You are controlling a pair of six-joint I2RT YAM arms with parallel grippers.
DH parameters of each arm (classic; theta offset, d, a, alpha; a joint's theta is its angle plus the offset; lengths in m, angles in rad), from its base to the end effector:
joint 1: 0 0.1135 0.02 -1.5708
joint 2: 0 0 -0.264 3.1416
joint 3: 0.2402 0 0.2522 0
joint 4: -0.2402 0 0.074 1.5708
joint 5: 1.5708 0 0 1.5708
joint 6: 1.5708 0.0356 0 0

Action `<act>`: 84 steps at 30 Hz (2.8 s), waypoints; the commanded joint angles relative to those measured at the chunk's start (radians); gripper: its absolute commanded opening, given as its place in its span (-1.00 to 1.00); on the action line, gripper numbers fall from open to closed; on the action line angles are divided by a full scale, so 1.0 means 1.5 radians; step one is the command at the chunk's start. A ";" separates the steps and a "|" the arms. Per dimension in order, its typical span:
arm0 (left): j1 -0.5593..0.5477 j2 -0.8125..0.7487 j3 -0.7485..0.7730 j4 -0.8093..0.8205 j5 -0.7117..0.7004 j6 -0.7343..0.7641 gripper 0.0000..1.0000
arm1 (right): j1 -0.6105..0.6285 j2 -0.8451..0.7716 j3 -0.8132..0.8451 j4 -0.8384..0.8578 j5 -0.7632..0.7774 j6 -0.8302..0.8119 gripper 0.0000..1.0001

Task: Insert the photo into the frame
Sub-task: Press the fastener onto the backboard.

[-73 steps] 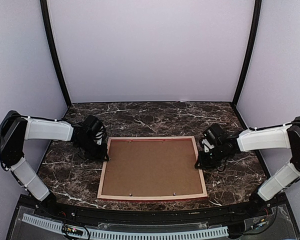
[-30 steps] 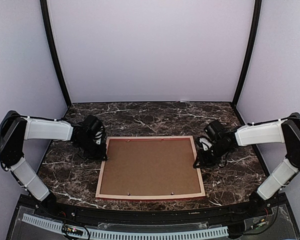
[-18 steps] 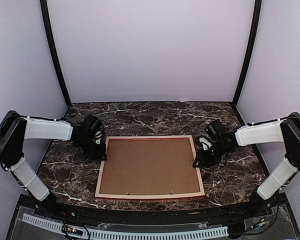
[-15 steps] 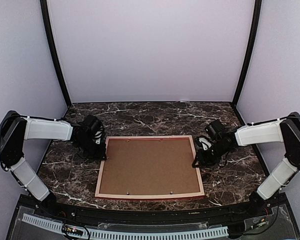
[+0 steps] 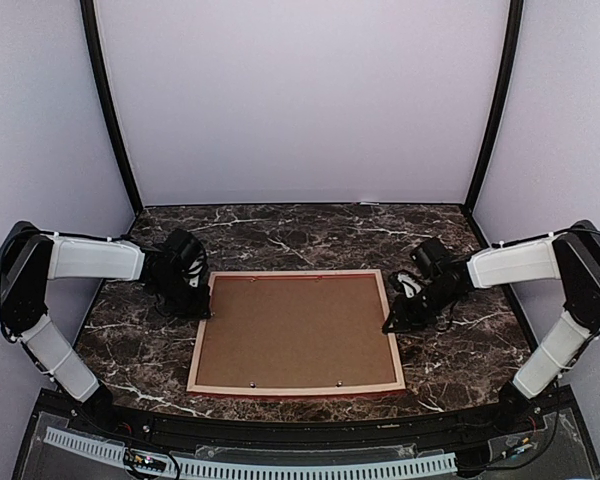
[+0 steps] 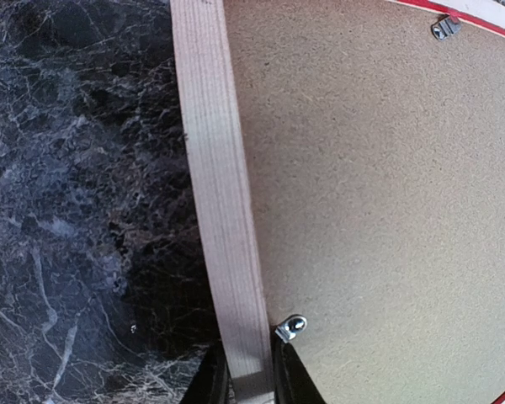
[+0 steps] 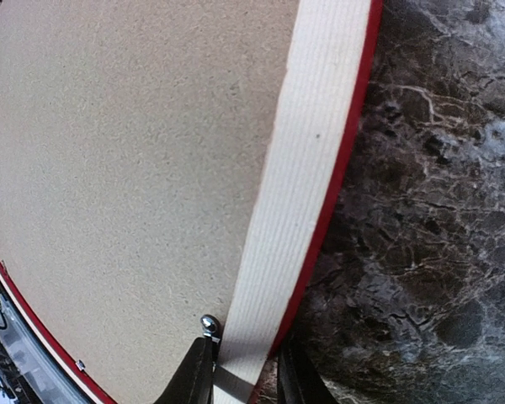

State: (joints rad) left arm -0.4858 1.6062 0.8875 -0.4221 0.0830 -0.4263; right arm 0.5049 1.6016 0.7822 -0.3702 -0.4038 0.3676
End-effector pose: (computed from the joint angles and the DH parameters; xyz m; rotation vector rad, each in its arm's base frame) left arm 0.2629 -0.1422 0.1617 0.1074 2.7661 -0.3694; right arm 0.2373 0.1472 0.1403 -0.3098 2.8541 0.7661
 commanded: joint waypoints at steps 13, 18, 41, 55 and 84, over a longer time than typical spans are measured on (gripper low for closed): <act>-0.023 0.003 -0.033 0.027 0.057 -0.004 -0.68 | 0.071 0.040 0.023 0.000 0.199 -0.048 -0.56; -0.025 0.002 -0.034 0.029 0.059 -0.005 -0.68 | 0.101 0.042 0.037 -0.011 0.264 -0.052 -0.48; -0.027 0.004 -0.032 0.028 0.063 0.001 -0.68 | 0.084 0.009 0.048 0.020 0.170 -0.073 -0.88; -0.030 0.000 -0.036 0.040 0.064 -0.010 -0.67 | 0.005 0.002 0.033 0.063 0.010 -0.012 -0.33; -0.034 0.010 -0.039 0.043 0.067 -0.009 -0.67 | 0.041 0.035 0.047 0.050 0.096 -0.049 -0.81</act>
State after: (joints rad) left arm -0.4995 1.5959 0.8612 -0.3649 0.0868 -0.4751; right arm 0.5621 1.6184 0.8566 -0.4110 -0.1944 0.3183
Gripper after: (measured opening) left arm 0.171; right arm 0.253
